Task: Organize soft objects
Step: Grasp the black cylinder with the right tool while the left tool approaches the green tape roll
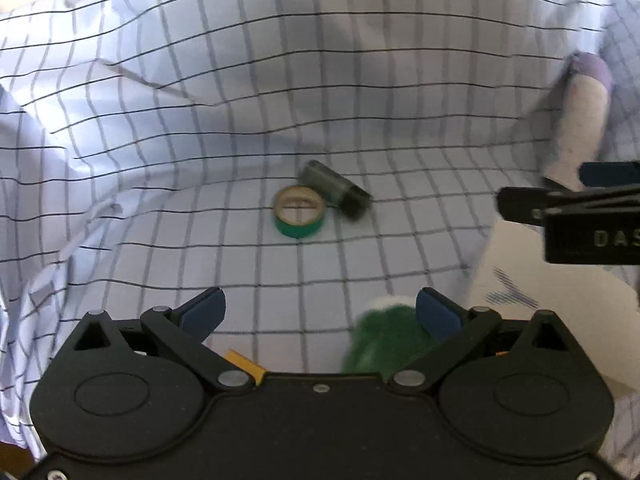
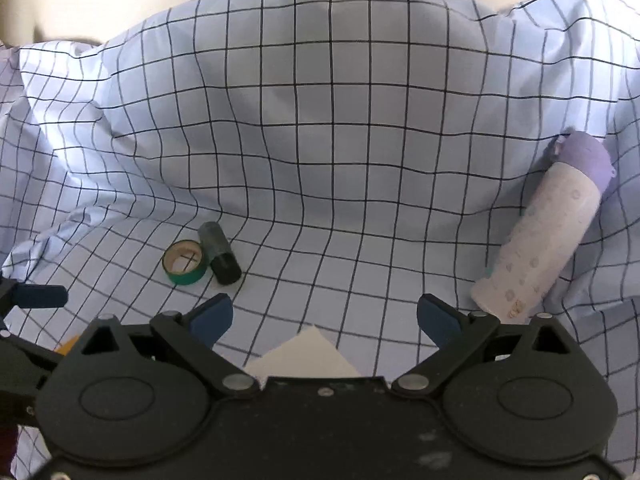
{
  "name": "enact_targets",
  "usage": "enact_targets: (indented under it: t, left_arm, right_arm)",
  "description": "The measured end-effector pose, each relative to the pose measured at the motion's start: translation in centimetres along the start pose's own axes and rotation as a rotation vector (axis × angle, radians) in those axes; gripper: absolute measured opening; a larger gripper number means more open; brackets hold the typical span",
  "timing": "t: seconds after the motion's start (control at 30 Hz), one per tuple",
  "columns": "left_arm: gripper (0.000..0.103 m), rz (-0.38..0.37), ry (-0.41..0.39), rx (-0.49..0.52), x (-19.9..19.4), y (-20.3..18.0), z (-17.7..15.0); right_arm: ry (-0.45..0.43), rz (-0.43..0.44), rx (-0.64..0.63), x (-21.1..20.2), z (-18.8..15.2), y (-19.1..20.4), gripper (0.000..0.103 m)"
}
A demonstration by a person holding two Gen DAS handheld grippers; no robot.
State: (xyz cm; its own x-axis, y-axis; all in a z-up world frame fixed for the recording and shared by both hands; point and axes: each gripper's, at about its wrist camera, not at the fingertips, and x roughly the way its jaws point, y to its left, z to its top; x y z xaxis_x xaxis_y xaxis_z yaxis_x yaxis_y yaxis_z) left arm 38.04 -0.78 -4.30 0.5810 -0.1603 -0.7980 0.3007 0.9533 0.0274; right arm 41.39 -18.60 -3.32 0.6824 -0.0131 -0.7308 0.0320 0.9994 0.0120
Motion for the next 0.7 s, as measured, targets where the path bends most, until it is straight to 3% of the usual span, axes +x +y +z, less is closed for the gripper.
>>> enact_targets:
  t: [0.53, 0.7]
  left_arm:
    - [0.098, 0.081, 0.013, -0.082, 1.8, 3.9, 0.1]
    - [0.098, 0.084, 0.011, -0.079, 1.9, 4.5, 0.0]
  right_arm:
    - [0.176, 0.038, -0.111, 10.2, 2.5, 6.4, 0.098]
    - [0.220, -0.063, -0.097, 11.8, 2.7, 5.6, 0.093]
